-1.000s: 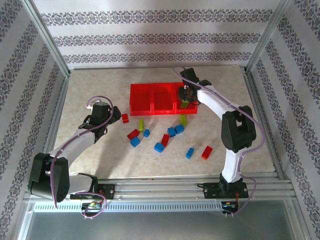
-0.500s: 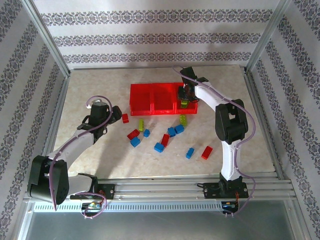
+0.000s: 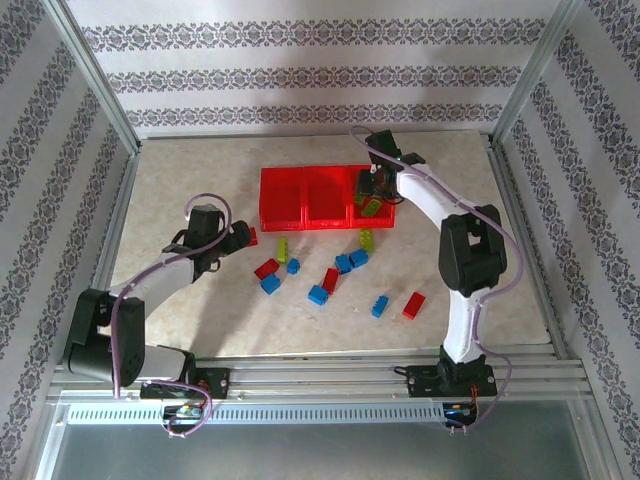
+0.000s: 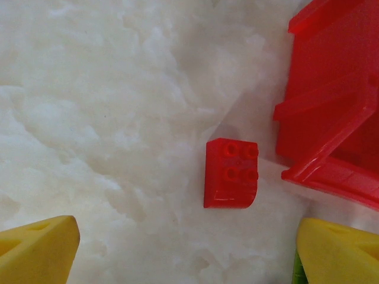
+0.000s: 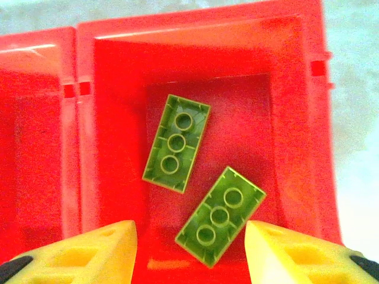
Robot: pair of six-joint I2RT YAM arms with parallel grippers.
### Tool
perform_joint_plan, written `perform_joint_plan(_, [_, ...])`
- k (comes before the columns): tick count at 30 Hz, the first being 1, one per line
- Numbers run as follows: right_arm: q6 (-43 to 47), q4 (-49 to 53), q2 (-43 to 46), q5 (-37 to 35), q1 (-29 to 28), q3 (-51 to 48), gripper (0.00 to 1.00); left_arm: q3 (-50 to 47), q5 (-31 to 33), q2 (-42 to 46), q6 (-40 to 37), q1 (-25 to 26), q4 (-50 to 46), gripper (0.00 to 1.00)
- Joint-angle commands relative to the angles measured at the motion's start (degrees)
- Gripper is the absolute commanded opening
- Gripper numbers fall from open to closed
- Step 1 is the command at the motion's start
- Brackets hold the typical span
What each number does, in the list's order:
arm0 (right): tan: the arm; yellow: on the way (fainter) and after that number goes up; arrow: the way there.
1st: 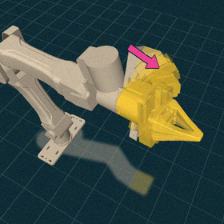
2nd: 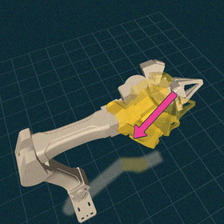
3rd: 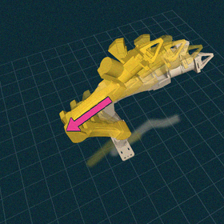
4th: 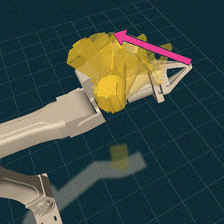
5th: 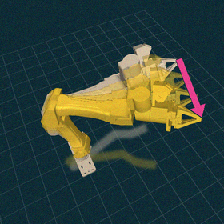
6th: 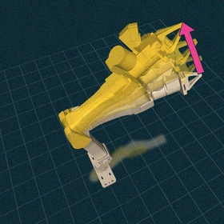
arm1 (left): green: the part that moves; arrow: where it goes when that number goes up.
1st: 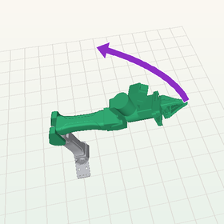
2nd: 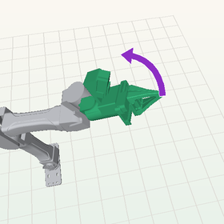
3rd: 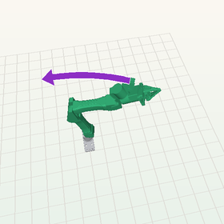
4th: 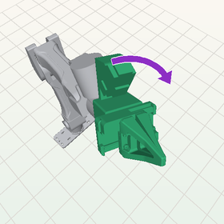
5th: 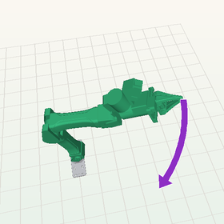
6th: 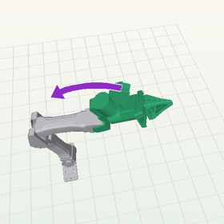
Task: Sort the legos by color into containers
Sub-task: Place the lego in the container, then pick up the lego from the center of the table.
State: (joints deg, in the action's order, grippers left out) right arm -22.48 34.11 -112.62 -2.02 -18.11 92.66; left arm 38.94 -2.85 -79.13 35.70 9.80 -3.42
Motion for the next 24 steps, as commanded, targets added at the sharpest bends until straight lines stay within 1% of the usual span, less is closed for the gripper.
perform_joint_plan(1, [0.4, 0.4, 7.2, -0.6, 0.1, -3.6, 0.52, 2.8, -2.0, -3.1, -1.7, 1.0, -0.2, 0.92])
perform_joint_plan(9, [-2.4, -3.7, 20.6, -3.8, -0.1, -18.7, 0.6, 7.0, -2.2, -10.5, -2.8, 3.8, -1.2, 0.89])
perform_joint_plan(18, [-6.7, -4.8, 34.8, -9.7, -0.2, -34.7, 0.7, 11.4, 0.9, -17.7, -4.3, 5.0, -2.2, 0.76])
perform_joint_plan(21, [-8.5, -4.9, 38.9, -10.4, -0.2, -39.0, 0.77, 13.1, 2.0, -19.7, -4.7, 5.1, -3.4, 0.73])
perform_joint_plan(24, [-10.4, -4.5, 42.8, -11.4, -0.2, -42.5, 0.86, 14.4, 3.3, -21.0, -5.3, 5.5, -4.5, 0.68])
